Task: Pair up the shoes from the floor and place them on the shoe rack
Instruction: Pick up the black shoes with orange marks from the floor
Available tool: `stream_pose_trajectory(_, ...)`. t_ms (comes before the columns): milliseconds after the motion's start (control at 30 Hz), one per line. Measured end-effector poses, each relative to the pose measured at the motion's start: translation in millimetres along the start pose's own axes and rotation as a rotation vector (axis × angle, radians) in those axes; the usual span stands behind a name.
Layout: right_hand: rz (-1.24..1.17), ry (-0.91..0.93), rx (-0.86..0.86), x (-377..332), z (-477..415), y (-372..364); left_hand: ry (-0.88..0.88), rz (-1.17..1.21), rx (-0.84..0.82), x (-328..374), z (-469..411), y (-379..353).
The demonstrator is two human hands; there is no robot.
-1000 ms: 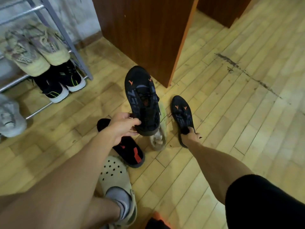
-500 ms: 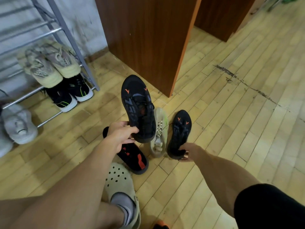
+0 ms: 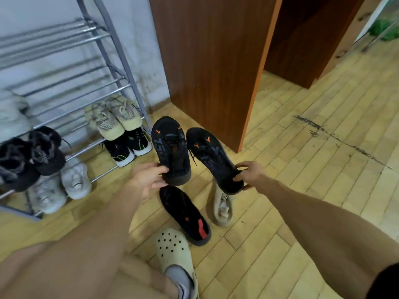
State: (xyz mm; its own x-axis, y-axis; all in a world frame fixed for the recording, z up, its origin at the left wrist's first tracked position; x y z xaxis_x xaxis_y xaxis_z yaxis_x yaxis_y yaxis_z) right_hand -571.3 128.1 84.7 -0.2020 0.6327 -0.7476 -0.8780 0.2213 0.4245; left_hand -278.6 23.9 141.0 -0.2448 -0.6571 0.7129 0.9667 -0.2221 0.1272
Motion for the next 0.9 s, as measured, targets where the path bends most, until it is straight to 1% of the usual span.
stream_pose_trajectory(100, -0.094, 0.081, -0.079, -54.6, -6.6, -21.0, -0.094, -0.036, 0.003, 36.0, 11.8, 29.3)
stream_pose_trajectory(233, -0.147, 0.169, -0.119, -119.7, -11.8, -44.1, -0.194, 0.027, 0.111, 80.9, 25.8, 79.4)
stream_pose_trajectory(333, -0.167, 0.225, -0.193, -168.8, -7.9, -63.4, -0.240, 0.054, 0.162, 106.9, 34.7, 104.8)
stream_pose_trajectory(400, -0.172, 0.262, -0.232, -200.0, -5.2, -77.7, -0.238, 0.082, 0.187, 119.3, 34.8, 118.0)
stream_pose_trajectory(467, -0.149, 0.305, -0.224, -226.8, -8.9, -91.1, -0.225, 0.122, 0.225, 128.0, 30.1, 133.1)
stream_pose_trajectory(567, -0.143, 0.341, -0.222, -258.9, -20.3, -110.9, -0.209, 0.168, 0.275, 137.4, 12.5, 158.0)
stream_pose_trajectory(733, -0.173, 0.415, -0.306, -312.1, -42.9, -148.8, -0.218, 0.262, 0.317, 162.4, -24.2, 193.7)
stream_pose_trajectory(800, -0.206, 0.421, -0.311, -332.1, -56.9, -162.8, -0.233, 0.273, 0.349, 177.6, -40.2, 209.2)
stream_pose_trajectory(900, -0.200, 0.432, -0.298, -364.2, -80.0, -180.7, -0.226, 0.283, 0.337, 200.3, -69.8, 226.9)
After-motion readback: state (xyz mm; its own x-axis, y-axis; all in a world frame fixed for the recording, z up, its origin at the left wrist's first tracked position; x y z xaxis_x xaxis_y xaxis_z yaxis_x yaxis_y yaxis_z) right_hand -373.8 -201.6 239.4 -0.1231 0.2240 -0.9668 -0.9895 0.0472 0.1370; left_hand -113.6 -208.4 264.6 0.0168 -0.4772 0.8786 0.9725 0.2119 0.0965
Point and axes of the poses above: each hand's wrist, its own z-axis away from the middle knuckle, its own y-axis out of the back of the hand, x = y × z, the point moved 10 cm from there along -z, towards the middle knuckle, and after that the axes turned 6 degrees about y, right-handed, at the moved point
